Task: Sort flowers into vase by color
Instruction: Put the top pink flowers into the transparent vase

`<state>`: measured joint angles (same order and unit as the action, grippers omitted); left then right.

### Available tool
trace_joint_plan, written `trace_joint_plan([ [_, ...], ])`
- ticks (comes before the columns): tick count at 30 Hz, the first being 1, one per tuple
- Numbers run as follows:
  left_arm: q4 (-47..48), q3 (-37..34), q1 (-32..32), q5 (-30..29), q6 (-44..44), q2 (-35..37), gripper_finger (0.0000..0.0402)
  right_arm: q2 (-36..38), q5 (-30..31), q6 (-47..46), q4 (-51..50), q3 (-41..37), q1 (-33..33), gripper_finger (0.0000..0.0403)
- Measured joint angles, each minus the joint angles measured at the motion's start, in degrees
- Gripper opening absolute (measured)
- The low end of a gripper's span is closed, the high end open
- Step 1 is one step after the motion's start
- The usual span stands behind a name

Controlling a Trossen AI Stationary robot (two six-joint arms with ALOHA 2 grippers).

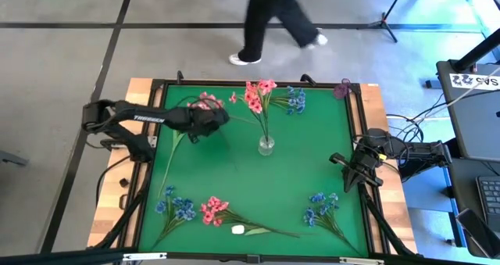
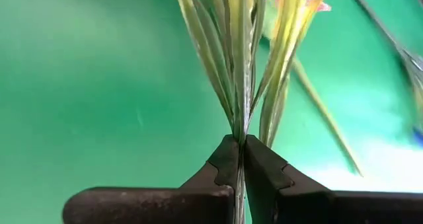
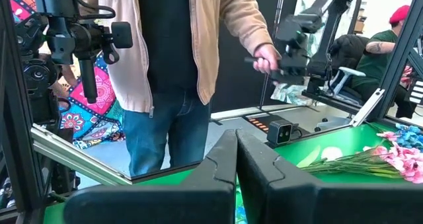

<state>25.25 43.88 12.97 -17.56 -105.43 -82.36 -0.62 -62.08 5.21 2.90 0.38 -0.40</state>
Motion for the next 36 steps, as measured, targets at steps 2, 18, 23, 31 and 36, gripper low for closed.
trace_joint_plan([
  [2,1.01,0.0,-3.85,-1.25,-1.09,1.67,0.0008,0.0,-0.01,0.0,0.0,-0.01,0.01,0.0008],
  [18,17.5,0.11,-28.19,-5.78,-9.55,18.93,0.0008,0.0,32.22,-5.15,1.33,0.9,0.0,0.0008],
  [23,23.53,0.11,-29.1,-5.99,-1.24,25.03,0.0008,0.0,40.81,-13.07,1.51,0.9,0.0,0.0008],
  [31,25.87,5.7,-26.89,-14.84,16.47,30.75,0.0008,-0.02,48.42,-18.53,8.72,0.9,0.02,0.0008],
  [36,28.49,14.17,-26.01,-20.32,31.28,30.72,0.0008,0.0,48.85,-35.12,25.93,1.0,0.02,0.0008],
])
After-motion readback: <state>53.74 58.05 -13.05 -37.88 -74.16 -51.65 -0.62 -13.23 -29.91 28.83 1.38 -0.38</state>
